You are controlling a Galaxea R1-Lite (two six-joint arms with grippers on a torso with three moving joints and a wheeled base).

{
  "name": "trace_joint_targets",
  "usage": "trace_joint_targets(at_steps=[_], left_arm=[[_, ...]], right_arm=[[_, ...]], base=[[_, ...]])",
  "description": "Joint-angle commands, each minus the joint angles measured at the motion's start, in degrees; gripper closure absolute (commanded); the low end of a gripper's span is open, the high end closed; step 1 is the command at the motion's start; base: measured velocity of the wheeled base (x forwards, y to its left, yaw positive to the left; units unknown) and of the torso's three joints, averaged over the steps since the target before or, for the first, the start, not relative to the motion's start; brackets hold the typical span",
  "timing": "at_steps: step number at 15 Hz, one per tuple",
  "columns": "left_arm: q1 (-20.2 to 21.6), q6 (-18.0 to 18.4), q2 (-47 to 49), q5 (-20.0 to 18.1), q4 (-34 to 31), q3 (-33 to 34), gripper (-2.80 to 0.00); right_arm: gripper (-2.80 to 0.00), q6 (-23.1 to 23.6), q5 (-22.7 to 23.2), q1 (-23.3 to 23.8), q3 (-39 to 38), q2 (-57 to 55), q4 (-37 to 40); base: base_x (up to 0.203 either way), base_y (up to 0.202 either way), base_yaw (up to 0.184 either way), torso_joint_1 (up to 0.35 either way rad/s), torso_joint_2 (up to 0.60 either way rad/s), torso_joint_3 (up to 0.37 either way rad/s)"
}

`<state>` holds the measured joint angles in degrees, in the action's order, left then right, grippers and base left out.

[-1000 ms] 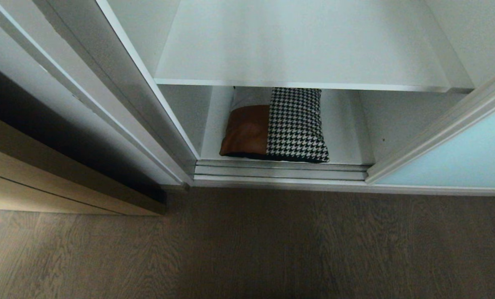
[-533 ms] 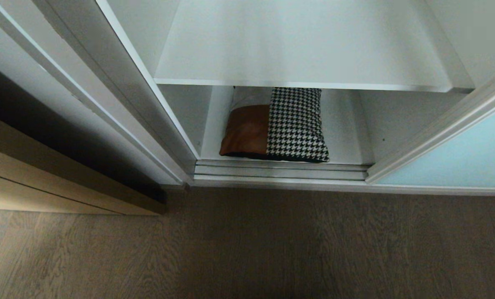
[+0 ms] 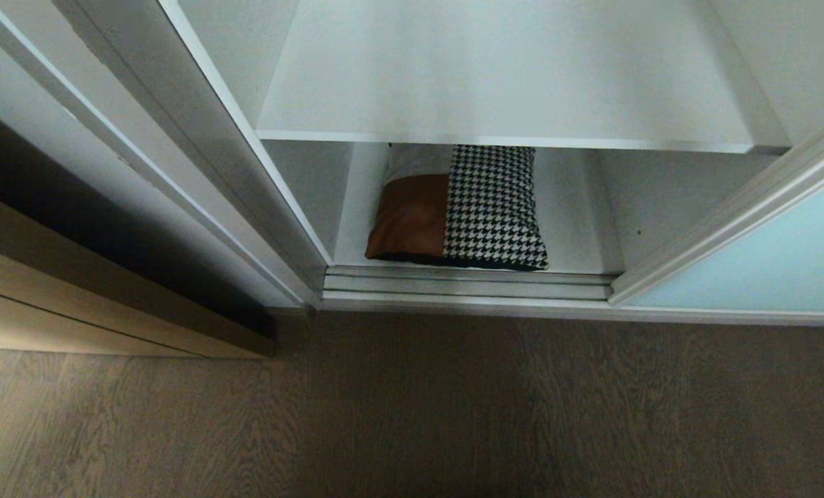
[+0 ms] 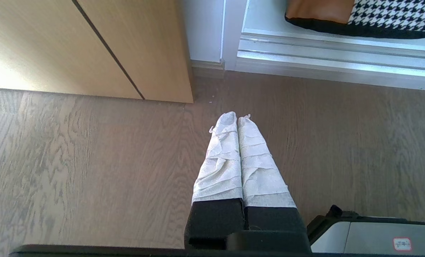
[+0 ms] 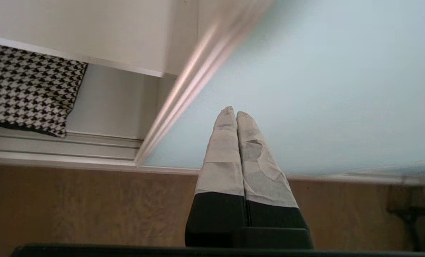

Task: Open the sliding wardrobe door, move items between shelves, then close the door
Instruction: Close the door

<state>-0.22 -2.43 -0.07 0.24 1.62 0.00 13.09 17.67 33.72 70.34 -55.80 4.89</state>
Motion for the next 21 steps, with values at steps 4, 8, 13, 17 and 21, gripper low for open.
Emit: trace_joint_targets(at_steps=[4, 8, 13, 17, 21], left_arm=[[0.0, 0.0, 0.0, 0.0, 0.0, 0.0, 0.00], [0.0, 0.0, 0.0, 0.0, 0.0, 0.0, 0.00], [0.0, 0.0, 0.0, 0.0, 0.0, 0.0, 0.00], [0.0, 0.0, 0.0, 0.0, 0.0, 0.0, 0.00], [0.0, 0.0, 0.0, 0.0, 0.0, 0.0, 0.00]], right_arm=[[0.00, -0.8, 7.1, 6.1, -1.0, -4.3, -2.7], [0.00, -7.2, 10.7, 8.3, 0.8, -9.0, -2.7], [0.00, -11.8, 22.8, 15.0, 4.4, -14.4, -2.2], [0.00, -18.8, 29.3, 15.9, 4.1, -15.7, -1.8], [0.00, -18.9, 30.8, 12.2, 4.6, -15.1, 1.6]], base=[[0.000, 0.000, 0.000, 0.000, 0.00, 0.000], [0.000, 0.000, 0.000, 0.000, 0.00, 0.000], [0.000, 0.000, 0.000, 0.000, 0.00, 0.000], [0.000, 0.000, 0.000, 0.000, 0.00, 0.000], [0.000, 0.000, 0.000, 0.000, 0.00, 0.000]])
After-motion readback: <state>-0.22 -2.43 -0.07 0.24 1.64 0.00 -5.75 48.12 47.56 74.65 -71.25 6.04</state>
